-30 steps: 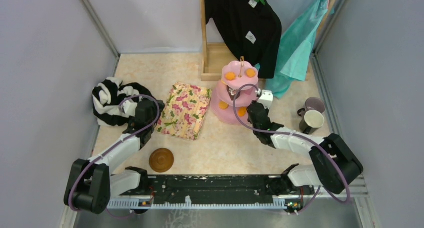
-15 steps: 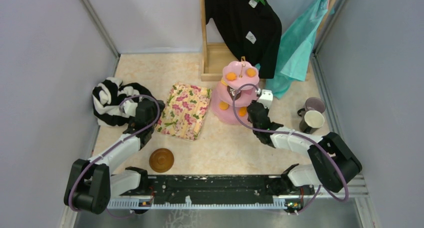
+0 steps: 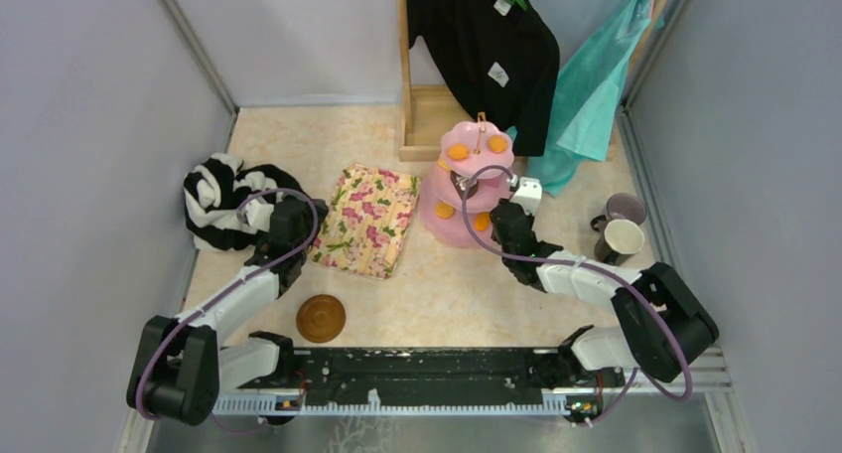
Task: Serve the afternoon tea
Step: Place the desert on the desert table, then place the clamp on the tray.
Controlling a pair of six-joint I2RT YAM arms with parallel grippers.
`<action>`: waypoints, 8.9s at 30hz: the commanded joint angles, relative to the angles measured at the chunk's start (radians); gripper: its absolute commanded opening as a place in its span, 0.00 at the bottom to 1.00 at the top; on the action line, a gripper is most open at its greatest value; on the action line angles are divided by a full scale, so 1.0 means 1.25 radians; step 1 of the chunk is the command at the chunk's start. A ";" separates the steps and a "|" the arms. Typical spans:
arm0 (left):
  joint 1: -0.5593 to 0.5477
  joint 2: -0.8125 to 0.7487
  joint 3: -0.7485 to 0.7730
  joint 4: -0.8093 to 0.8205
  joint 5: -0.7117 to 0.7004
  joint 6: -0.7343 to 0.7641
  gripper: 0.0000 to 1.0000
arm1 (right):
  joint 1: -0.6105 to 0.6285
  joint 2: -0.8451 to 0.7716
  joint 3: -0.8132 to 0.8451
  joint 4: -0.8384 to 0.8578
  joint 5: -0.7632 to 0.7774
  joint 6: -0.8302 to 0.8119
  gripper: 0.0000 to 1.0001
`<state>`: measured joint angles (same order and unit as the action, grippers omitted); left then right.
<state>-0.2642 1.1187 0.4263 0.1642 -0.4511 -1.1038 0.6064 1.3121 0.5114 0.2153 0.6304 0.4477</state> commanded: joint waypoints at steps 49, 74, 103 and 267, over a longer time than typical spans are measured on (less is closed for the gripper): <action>-0.019 -0.003 0.029 -0.021 -0.026 0.010 0.89 | 0.085 -0.269 -0.036 -0.120 0.055 -0.005 0.28; -0.019 -0.003 0.035 -0.028 -0.015 0.012 0.89 | 0.087 -0.300 -0.042 -0.167 0.064 -0.013 0.00; -0.019 -0.022 0.029 -0.027 -0.019 0.017 0.89 | 0.250 -0.445 0.041 -0.348 0.208 -0.022 0.00; -0.019 -0.054 0.021 -0.001 0.000 0.114 0.98 | 0.371 0.483 0.591 -0.308 0.017 0.258 0.36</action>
<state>-0.2855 1.0580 0.4465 0.1341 -0.4583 -0.9703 1.0912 1.9053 1.1938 -0.1738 0.6598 0.7471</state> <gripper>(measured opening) 0.984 0.361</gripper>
